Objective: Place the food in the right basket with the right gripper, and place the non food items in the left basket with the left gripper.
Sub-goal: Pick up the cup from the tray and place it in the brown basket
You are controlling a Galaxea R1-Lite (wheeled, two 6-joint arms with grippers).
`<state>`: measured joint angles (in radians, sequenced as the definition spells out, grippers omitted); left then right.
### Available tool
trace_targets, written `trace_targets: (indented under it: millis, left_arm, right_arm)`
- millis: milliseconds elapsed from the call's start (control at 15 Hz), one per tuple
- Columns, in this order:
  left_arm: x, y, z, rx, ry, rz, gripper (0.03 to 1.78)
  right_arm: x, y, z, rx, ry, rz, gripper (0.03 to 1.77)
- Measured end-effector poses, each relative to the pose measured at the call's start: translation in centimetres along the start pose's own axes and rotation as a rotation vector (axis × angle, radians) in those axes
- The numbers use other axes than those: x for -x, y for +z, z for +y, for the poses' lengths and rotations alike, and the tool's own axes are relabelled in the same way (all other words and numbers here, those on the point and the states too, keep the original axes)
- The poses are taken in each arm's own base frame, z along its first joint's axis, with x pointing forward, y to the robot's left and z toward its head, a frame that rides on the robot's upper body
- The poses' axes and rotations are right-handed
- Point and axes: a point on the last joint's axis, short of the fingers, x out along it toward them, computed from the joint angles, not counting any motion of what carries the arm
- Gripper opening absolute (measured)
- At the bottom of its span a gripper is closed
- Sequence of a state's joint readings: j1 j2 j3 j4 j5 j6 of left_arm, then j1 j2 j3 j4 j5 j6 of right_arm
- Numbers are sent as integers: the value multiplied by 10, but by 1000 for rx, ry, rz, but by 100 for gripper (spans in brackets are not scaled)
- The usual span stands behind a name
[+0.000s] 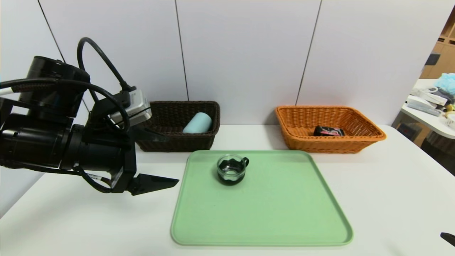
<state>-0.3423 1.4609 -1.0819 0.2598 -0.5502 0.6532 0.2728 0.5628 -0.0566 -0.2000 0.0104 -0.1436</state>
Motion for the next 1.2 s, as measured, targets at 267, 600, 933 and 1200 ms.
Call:
trace_targets:
  millis: [267,600,933,1200]
  left_arm:
    - [15,7,-3,-51,21,148,169]
    - [28,13,-10,-133,25,301,169]
    - [17,22,-12,-203,-24,277,169]
    - [-1,29,-3,-230,-63,266,169]
  right_arm:
    - [1,-1,0,-1,0,-1,169]
    - [3,-6,1,-6,7,9,169]
    - [7,-14,2,-8,8,17,169]
    - [10,-19,3,-10,2,9,169]
